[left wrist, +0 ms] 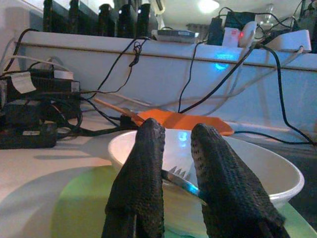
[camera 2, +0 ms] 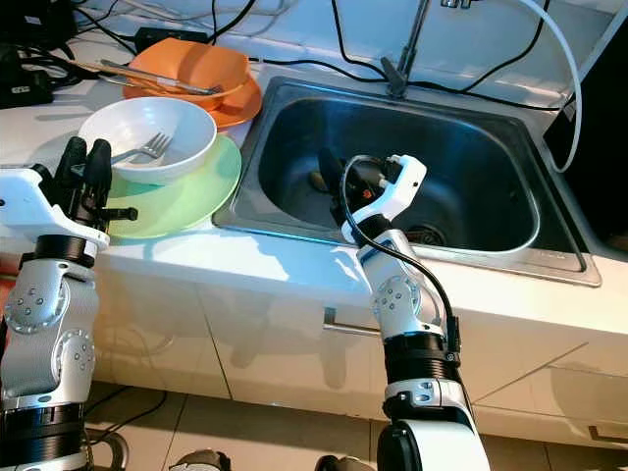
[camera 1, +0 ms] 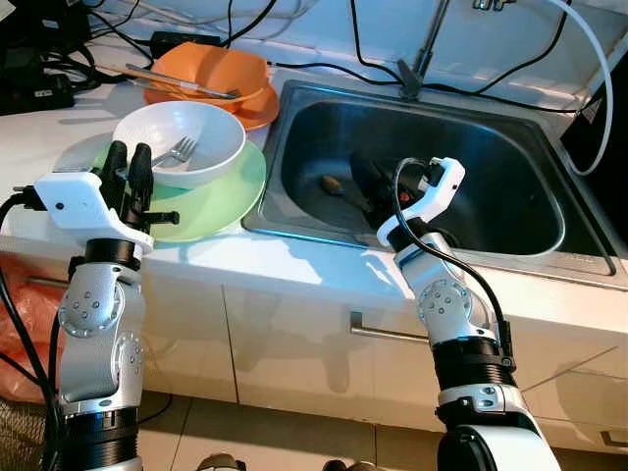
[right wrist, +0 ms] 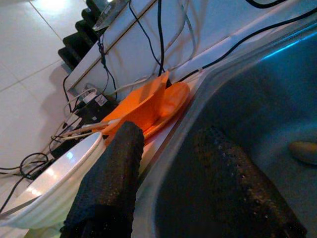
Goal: Kitchen organization
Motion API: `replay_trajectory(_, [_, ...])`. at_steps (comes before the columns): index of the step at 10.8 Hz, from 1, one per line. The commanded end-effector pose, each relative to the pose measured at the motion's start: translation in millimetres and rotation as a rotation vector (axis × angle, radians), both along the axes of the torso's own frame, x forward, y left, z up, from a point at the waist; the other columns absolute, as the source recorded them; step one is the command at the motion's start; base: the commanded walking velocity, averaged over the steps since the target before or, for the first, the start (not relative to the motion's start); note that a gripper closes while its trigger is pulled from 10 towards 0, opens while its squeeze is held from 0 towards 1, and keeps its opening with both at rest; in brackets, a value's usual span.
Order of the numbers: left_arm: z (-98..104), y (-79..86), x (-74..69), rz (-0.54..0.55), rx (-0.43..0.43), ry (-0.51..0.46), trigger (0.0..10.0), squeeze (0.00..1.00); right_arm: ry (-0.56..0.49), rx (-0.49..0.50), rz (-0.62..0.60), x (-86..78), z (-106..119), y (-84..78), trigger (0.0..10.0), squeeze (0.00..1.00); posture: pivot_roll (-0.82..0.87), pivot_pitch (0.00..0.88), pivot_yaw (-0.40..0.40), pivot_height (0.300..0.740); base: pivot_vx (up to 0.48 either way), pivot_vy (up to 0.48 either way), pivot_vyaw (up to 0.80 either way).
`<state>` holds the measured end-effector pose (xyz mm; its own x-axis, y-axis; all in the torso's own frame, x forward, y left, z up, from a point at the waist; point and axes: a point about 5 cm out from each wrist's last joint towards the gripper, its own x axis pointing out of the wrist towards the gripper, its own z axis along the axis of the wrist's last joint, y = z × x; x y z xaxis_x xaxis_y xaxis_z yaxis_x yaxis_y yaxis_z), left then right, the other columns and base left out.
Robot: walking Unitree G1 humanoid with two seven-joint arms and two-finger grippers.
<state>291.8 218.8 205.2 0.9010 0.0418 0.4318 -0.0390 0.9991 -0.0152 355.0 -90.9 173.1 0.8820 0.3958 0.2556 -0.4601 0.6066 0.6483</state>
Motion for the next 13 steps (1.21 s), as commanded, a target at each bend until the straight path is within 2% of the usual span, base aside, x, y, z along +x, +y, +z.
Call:
replay_trajectory(1, [2.2, -5.2, 2.4, -0.016, 0.012, -0.007, 0.0, 0.0, 0.016, -0.015, -0.023, -0.4, -4.7, -7.4, 10.0, 0.0, 0.15, 0.09, -0.116, 0.74, 0.0, 0.0, 0.0])
replay_trajectory(2, [4.9, -7.0, 2.7, -0.022, 0.015, -0.016, 0.0, 0.0, 0.015, -0.015, -0.023, -0.4, -4.6, -7.2, 10.0, 0.0, 0.15, 0.09, -0.117, 0.74, 0.0, 0.0, 0.0])
replay_trajectory(6, [42.8, -25.1, 3.6, -0.086, 0.06, -0.151, 0.0, 0.0, 0.016, -0.015, -0.027, 0.4, -4.2, -7.0, 10.0, 0.0, 0.15, 0.09, -0.118, 0.74, 0.0, 0.0, 0.0])
replay_trajectory(7, [47.3, -27.9, 3.5, -0.099, 0.063, -0.165, 3.1, 0.0, 0.016, -0.015, -0.027, 0.6, -4.2, -6.9, 10.0, 0.0, 0.15, 0.089, -0.118, 0.74, 0.0, 0.0, 0.0])
replay_trajectory(8, [55.2, -33.7, 2.9, -0.125, 0.072, -0.191, 10.0, 0.0, 0.016, -0.015, -0.027, 0.7, -4.1, -6.6, 10.0, 0.0, 0.15, 0.09, -0.118, 0.74, 0.0, 0.0, 0.0])
replay_trajectory(10, [69.1, -38.2, 1.5, -0.135, 0.081, -0.233, 10.0, 0.0, 0.018, -0.014, -0.028, 0.7, -5.1, -6.8, 10.0, 0.0, 0.15, 0.09, -0.116, 0.74, 0.0, 0.0, 0.0])
replay_trajectory(12, [69.4, -37.2, 2.7, -0.13, 0.084, -0.227, 10.0, 0.0, 0.02, -0.013, -0.029, 0.7, -5.8, -6.5, 10.0, 0.0, 0.15, 0.088, -0.114, 0.74, 0.0, 0.0, 0.0])
replay_trajectory(13, [63.0, -35.2, 4.2, -0.119, 0.086, -0.195, 10.0, 0.0, 0.02, -0.013, -0.03, 0.7, -6.1, -6.6, 10.0, 0.0, 0.15, 0.089, -0.114, 0.74, 0.0, 0.0, 0.0])
